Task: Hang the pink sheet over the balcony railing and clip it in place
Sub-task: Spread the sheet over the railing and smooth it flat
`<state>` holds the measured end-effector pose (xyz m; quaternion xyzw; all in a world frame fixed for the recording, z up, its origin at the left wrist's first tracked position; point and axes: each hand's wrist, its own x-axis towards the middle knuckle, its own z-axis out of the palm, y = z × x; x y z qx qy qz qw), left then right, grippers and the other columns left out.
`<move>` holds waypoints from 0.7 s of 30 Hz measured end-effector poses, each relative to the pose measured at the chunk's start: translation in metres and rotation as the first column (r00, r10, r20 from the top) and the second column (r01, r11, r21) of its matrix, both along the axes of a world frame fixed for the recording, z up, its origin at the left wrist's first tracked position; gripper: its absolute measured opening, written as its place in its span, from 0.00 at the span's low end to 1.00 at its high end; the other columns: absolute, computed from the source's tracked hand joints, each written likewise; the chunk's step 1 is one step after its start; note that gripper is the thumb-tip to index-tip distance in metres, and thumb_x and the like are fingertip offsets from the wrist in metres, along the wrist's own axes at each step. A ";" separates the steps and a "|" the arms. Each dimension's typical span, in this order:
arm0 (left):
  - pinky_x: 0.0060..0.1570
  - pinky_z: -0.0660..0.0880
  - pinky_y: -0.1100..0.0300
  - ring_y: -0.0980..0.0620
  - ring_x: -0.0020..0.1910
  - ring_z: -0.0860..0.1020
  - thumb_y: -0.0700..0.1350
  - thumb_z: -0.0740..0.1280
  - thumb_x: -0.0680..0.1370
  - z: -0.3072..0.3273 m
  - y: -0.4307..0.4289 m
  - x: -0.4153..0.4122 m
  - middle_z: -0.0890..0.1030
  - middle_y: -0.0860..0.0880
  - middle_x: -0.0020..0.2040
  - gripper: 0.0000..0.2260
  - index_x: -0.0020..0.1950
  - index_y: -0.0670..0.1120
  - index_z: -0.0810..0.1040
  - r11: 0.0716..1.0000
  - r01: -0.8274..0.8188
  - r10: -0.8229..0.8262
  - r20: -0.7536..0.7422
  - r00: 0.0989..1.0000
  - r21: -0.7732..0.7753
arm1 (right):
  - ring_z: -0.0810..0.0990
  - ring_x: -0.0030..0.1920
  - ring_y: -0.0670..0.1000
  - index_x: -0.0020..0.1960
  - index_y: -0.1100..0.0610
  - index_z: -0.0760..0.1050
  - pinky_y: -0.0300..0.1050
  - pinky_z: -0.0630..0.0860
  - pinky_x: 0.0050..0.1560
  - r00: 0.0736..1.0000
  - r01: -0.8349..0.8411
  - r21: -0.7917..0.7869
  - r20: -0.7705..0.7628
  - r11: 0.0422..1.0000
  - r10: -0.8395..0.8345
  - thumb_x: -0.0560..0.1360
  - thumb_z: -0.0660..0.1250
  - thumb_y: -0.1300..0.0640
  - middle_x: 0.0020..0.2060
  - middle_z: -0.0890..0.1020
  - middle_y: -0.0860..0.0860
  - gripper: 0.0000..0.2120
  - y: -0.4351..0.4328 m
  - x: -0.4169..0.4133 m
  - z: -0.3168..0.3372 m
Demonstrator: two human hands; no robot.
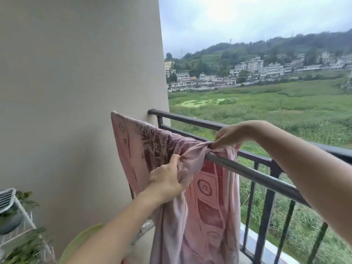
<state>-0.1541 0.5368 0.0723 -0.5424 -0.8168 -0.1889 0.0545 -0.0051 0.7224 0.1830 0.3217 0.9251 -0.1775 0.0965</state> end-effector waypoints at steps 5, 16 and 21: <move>0.47 0.75 0.55 0.50 0.50 0.76 0.46 0.69 0.69 0.001 -0.020 -0.010 0.75 0.53 0.54 0.23 0.60 0.54 0.64 0.979 0.022 -0.020 -0.008 1.000 0.204 | 0.77 0.48 0.51 0.58 0.49 0.80 0.44 0.73 0.47 0.994 0.031 0.440 -0.107 0.897 0.018 0.81 0.62 0.47 0.51 0.82 0.49 0.11 -0.025 0.009 -0.003; 0.39 0.66 0.59 0.44 0.42 0.78 0.41 0.60 0.81 0.076 -0.091 -0.081 0.83 0.45 0.43 0.11 0.54 0.48 0.82 0.810 -0.153 0.040 0.207 0.978 0.567 | 0.74 0.45 0.56 0.59 0.61 0.73 0.49 0.70 0.44 0.736 0.390 0.264 -0.665 0.882 -0.127 0.83 0.56 0.57 0.53 0.80 0.61 0.11 -0.113 0.004 -0.023; 0.42 0.66 0.57 0.42 0.50 0.77 0.42 0.55 0.81 0.099 -0.071 -0.085 0.77 0.48 0.44 0.12 0.56 0.45 0.77 0.797 -0.268 0.000 0.443 0.896 0.542 | 0.77 0.49 0.59 0.60 0.58 0.70 0.48 0.70 0.46 0.622 0.401 0.101 -0.760 0.910 -0.189 0.84 0.52 0.53 0.55 0.79 0.60 0.13 -0.107 -0.014 -0.008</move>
